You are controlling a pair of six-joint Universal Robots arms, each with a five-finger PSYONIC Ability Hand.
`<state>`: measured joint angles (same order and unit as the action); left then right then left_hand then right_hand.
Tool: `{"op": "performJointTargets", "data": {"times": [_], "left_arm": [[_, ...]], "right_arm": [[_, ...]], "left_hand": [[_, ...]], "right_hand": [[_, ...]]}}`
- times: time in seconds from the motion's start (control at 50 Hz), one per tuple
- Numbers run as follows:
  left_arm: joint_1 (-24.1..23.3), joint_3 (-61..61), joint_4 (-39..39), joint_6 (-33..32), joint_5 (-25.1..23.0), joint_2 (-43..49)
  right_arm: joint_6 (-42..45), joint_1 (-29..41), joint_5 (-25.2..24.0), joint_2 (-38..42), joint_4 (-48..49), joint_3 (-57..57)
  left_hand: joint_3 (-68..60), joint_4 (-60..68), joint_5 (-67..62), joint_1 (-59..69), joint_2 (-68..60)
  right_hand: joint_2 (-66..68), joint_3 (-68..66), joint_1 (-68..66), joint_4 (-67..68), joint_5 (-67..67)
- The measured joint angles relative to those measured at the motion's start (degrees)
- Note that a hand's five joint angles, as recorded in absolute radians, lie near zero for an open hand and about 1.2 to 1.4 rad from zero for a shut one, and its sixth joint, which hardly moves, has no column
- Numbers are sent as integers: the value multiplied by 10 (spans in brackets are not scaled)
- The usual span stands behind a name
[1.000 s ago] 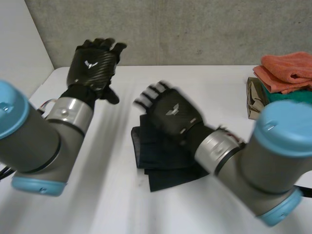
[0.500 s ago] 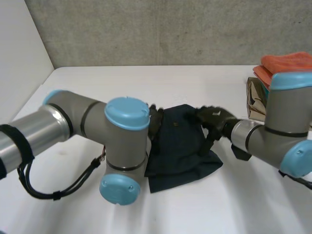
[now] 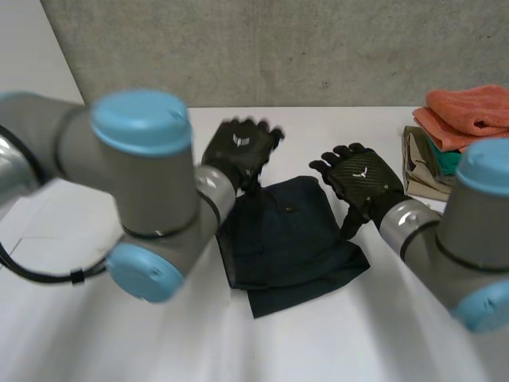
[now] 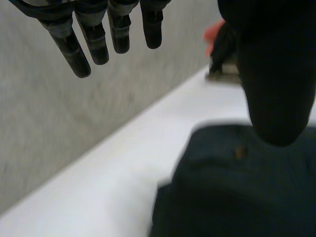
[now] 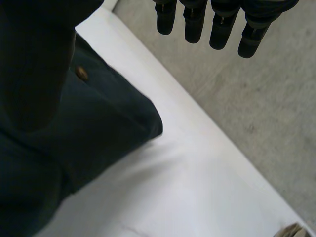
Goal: Fold the laundry.
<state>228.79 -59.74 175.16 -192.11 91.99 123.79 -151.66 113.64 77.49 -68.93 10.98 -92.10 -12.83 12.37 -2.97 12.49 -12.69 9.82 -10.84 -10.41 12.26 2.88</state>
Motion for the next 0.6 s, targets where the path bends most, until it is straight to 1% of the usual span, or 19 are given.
{"op": "performJointTargets", "data": {"times": [0.04, 0.06, 0.08, 0.14, 0.16, 0.2, 0.24, 0.28, 0.32, 0.38, 0.56, 0.6], "left_arm": [[11, 8, -1, 0, -48, -18], [12, 9, -1, 0, -54, -21], [20, 15, -5, 1, -97, -32], [32, 25, -16, 2, -168, -45], [38, 29, -24, 3, -204, -50], [44, 34, -34, 4, -244, -54], [48, 37, -43, 5, -275, -55], [51, 38, -50, 5, -292, -55], [53, 38, -54, 5, -301, -53], [53, 35, -57, 5, -300, -49], [51, 28, -56, 3, -267, -37], [51, 28, -55, 3, -263, -35]], "right_arm": [[0, 7, -1, -27, 30, -42], [0, 8, -1, -30, 34, -47], [-1, 14, -2, -42, 55, -80], [-2, 23, -4, -51, 85, -124], [-3, 29, -5, -52, 102, -148], [-4, 35, -6, -51, 123, -172], [-4, 41, -7, -45, 142, -188], [-5, 46, -8, -34, 160, -198], [-5, 50, -8, -20, 174, -202], [-5, 54, -8, 5, 192, -199], [-1, 64, 0, 83, 256, -154], [-1, 65, 3, 101, 273, -140]], "left_hand": [[-6, 12, -8, 14, -10], [-9, 15, -11, 17, -12], [-14, 22, -17, 23, -17], [-18, 27, -21, 25, -21], [-18, 27, -22, 25, -22], [-18, 27, -22, 25, -22], [-18, 27, -22, 25, -22], [-18, 27, -22, 25, -22], [-18, 27, -22, 25, -22], [-18, 27, -22, 25, -22], [-18, 27, -22, 25, -22], [-18, 27, -22, 25, -22]], "right_hand": [[0, 0, 0, 0, 0], [0, 0, 0, 0, 0], [0, 0, 0, 0, 0], [0, 0, 0, 0, 0], [0, 0, 0, 0, 0], [0, 0, 0, 0, 0], [0, 0, 0, 0, 0], [0, 0, 0, 0, 0], [0, 0, 0, 0, 0], [0, 0, 0, 0, 0], [0, 0, 0, 0, 0], [23, -17, -20, 10, 8]]}}
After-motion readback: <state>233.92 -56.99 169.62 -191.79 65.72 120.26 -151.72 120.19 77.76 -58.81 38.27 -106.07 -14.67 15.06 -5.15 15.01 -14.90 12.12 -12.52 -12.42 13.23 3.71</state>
